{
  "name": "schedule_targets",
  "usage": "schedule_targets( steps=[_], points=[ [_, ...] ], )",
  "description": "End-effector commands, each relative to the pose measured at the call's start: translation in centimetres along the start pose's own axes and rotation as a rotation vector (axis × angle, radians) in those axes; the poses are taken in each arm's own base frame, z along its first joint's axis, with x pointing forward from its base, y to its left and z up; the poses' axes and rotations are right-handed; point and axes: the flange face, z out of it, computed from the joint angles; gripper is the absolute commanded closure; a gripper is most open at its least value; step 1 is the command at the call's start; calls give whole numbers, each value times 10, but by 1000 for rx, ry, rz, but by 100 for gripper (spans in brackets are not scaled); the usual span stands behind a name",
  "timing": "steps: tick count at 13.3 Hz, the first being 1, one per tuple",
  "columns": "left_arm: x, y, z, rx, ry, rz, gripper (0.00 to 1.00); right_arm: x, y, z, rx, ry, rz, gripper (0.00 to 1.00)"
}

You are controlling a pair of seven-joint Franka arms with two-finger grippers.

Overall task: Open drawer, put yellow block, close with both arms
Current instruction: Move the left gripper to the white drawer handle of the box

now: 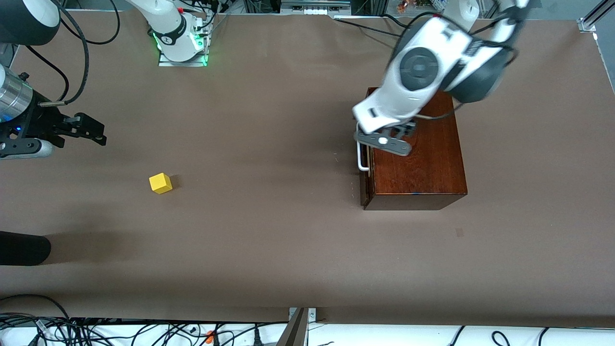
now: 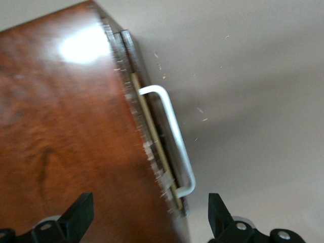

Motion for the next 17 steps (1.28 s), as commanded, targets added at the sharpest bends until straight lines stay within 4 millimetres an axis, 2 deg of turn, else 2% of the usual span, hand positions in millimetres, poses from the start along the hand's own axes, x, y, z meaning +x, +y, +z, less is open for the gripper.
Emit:
schedule_targets(
  steps=[1, 4, 6, 7, 12, 17],
  points=[
    [3, 53, 21, 85, 57, -43, 0, 1, 0, -5, 3, 8, 5, 0],
    [2, 90, 65, 211, 98, -91, 0, 1, 0, -5, 3, 8, 5, 0],
    [7, 91, 95, 267, 109, -151, 0, 1, 0, -6, 2, 9, 4, 0],
    [10, 92, 102, 267, 126, -172, 0, 1, 0, -5, 3, 8, 5, 0],
    [17, 89, 125, 265, 107, -184, 0, 1, 0, -5, 2, 8, 4, 0],
    [19, 84, 135, 301, 123, -183, 0, 1, 0, -5, 2, 9, 4, 0]
  ],
)
